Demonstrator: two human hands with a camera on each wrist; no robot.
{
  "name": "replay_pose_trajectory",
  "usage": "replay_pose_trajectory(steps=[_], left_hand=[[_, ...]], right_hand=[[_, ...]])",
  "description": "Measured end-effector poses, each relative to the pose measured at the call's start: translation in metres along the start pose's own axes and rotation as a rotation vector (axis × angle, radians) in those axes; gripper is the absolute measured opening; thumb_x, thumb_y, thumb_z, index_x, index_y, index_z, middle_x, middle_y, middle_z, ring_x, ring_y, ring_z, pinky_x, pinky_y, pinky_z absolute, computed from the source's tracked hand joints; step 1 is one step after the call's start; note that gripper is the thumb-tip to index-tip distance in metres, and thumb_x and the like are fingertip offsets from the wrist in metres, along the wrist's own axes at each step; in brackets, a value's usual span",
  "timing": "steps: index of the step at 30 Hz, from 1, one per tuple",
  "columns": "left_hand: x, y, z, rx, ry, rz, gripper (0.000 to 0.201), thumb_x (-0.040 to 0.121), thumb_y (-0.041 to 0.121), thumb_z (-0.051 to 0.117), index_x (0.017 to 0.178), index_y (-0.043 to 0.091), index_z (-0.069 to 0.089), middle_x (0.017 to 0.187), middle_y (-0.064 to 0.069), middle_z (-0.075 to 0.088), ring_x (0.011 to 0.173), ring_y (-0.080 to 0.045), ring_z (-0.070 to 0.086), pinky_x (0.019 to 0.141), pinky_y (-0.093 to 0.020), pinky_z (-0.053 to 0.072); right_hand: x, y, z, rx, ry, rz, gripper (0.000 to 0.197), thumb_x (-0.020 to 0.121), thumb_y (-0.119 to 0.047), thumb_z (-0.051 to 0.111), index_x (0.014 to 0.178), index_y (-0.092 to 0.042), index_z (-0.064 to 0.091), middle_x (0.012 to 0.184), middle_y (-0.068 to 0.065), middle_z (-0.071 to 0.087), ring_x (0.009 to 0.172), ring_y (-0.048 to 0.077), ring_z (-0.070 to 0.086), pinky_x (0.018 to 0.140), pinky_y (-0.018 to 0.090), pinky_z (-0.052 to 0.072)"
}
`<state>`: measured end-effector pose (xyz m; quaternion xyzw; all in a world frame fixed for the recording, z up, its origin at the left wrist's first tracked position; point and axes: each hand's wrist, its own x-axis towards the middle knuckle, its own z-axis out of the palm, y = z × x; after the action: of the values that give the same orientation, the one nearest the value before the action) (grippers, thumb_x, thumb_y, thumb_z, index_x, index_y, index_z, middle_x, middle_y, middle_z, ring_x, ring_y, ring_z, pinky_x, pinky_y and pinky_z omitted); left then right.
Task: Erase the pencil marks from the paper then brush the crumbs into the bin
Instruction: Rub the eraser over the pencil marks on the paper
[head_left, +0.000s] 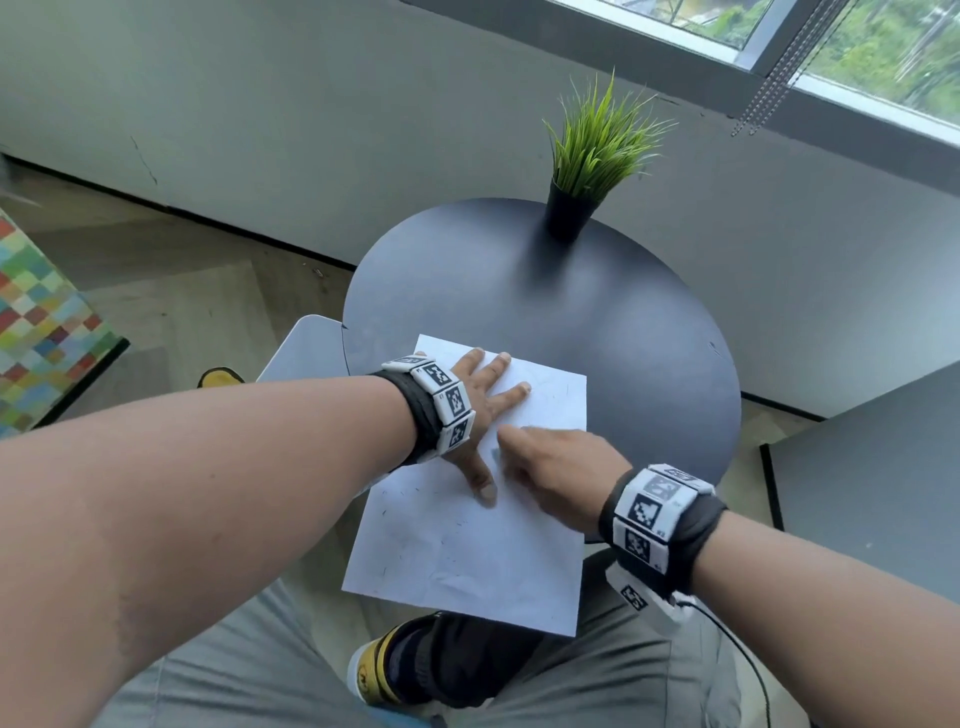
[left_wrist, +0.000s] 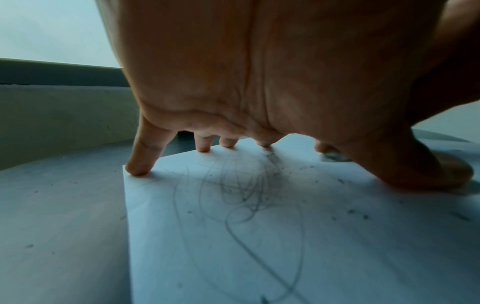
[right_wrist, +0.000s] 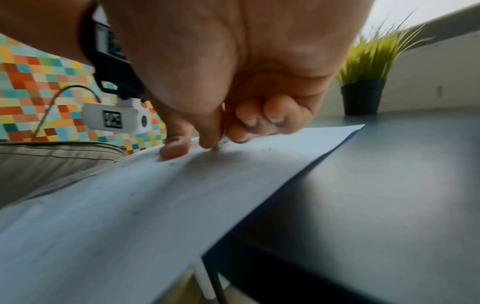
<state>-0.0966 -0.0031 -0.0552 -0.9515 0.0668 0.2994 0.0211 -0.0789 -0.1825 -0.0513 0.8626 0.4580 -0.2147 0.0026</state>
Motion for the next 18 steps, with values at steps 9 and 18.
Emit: replay_pose_trajectory(steps=[9, 18], left_hand=[[0.000, 0.002, -0.001, -0.004, -0.009, -0.006, 0.145, 0.055, 0.087, 0.072, 0.156, 0.040, -0.020, 0.165, -0.006, -0.029, 0.152, -0.037, -0.020, 0.110, -0.076, 0.014], [-0.001, 0.005, -0.001, -0.010, 0.004, -0.011, 0.142, 0.056, 0.086, 0.072, 0.156, 0.042, -0.019, 0.165, -0.007, -0.028, 0.152, -0.037, -0.020, 0.112, -0.074, 0.013]], right_hand=[[0.000, -0.005, -0.004, -0.006, -0.026, 0.010, 0.009, 0.095, -0.025, 0.044, 0.098, -0.027, 0.036, 0.098, 0.000, 0.059, 0.091, 0.030, 0.058, 0.068, 0.036, 0.044], [0.003, 0.006, -0.009, 0.037, 0.057, 0.191, 0.009, 0.096, -0.027, 0.041, 0.101, -0.024, 0.034, 0.087, 0.000, 0.056, 0.086, 0.034, 0.057, 0.067, 0.037, 0.043]])
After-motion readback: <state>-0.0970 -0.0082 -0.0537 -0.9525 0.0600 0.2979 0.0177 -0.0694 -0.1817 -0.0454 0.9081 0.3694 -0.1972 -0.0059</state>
